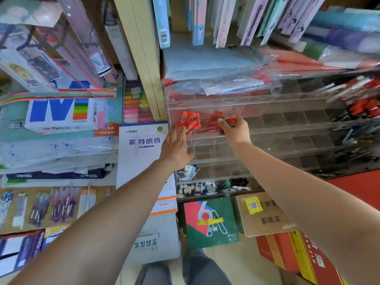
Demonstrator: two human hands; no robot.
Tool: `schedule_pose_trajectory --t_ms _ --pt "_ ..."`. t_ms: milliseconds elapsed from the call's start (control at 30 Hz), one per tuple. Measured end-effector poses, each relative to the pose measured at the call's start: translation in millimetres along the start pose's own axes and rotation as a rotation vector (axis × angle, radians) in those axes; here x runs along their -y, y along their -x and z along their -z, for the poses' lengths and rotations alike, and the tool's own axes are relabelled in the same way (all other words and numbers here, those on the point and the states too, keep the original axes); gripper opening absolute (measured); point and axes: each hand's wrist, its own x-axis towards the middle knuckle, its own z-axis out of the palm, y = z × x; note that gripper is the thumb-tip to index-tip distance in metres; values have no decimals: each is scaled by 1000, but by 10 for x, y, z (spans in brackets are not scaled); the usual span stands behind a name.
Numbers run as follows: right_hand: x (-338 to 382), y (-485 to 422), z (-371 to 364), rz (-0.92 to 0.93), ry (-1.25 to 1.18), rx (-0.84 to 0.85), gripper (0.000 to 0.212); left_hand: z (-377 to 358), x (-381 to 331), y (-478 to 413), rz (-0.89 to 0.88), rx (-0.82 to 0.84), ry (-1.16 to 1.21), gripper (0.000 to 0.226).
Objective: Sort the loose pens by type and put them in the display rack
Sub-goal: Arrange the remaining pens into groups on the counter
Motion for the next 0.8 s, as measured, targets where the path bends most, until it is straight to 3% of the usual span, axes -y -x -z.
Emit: schedule_pose_trajectory --t_ms 100,200,600,700,800 --pt "-3 -27 -16 28 -56 1 24 -22 -5 7 12 -4 -4 88" --pt "-6 -40 35 59 -86 -60 14 -21 -29 12 17 -4 17 88" --pt "-10 -50 -59 171 180 -2 20 -10 -7 9 41 48 66 87" --pt "16 -14 -24 180 190 -42 26 28 -13 16 27 25 88 79" --pt "57 95 -19 273 169 -34 18 89 24 57 -19 -112 106 60"
